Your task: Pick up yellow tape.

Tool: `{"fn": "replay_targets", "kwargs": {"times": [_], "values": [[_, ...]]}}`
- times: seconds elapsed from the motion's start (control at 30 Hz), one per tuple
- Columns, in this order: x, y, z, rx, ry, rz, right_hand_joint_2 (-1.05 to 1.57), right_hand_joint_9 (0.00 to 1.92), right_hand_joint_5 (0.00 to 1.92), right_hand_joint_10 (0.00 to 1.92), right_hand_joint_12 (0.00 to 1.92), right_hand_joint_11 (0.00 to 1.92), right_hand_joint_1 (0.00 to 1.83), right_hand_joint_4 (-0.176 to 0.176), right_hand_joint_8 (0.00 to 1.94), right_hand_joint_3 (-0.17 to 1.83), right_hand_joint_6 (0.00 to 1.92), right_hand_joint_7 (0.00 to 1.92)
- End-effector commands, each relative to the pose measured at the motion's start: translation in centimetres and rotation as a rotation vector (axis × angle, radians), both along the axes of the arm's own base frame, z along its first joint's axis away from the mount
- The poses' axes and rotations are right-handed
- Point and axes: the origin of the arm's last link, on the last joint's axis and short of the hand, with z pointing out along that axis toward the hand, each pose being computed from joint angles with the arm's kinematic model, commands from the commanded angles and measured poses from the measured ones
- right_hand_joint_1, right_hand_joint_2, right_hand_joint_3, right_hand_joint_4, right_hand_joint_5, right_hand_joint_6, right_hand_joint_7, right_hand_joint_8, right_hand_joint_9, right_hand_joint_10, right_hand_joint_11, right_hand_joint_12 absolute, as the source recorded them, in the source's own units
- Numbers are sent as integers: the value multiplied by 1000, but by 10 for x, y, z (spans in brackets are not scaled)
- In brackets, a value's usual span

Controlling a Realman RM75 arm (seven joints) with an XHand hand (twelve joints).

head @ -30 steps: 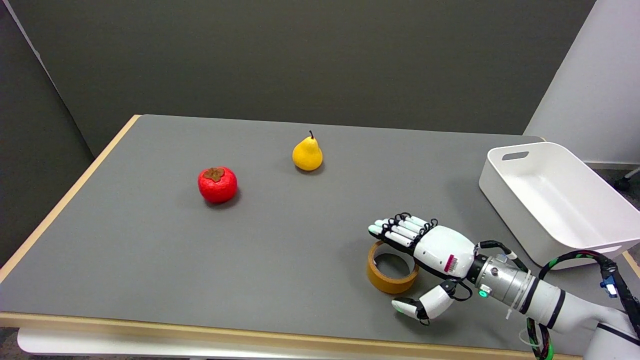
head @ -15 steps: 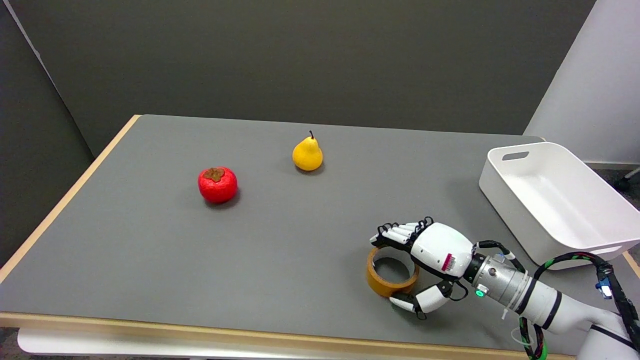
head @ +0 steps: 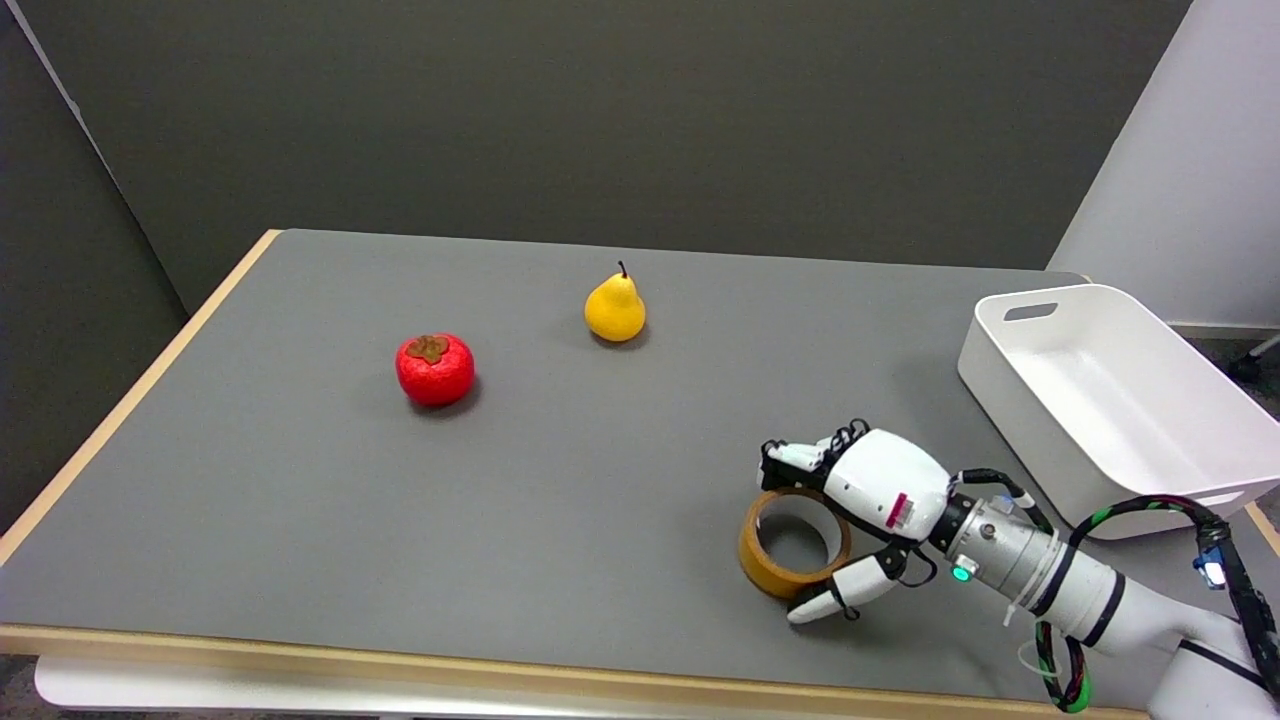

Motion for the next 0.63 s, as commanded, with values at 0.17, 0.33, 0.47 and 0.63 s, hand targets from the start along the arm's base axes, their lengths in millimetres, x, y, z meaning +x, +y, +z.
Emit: {"fn": "replay_targets", "kwargs": {"times": [0.17, 0.33, 0.47, 0.63], "values": [[62, -36, 32, -108, 51, 196, 1142, 866, 562, 1351, 1921, 877, 1201, -176, 1391, 247, 1478, 874], [104, -47, 65, -250, 134, 345, 1138, 869, 564, 1354, 1921, 881, 1201, -176, 1393, 255, 1476, 875], [139, -52, 94, -374, 176, 475, 1134, 872, 566, 1358, 1921, 883, 1202, -176, 1389, 259, 1474, 877], [172, -47, 138, -571, 241, 581, 1122, 884, 573, 1372, 1921, 880, 1204, -176, 1383, 278, 1469, 882]]}}
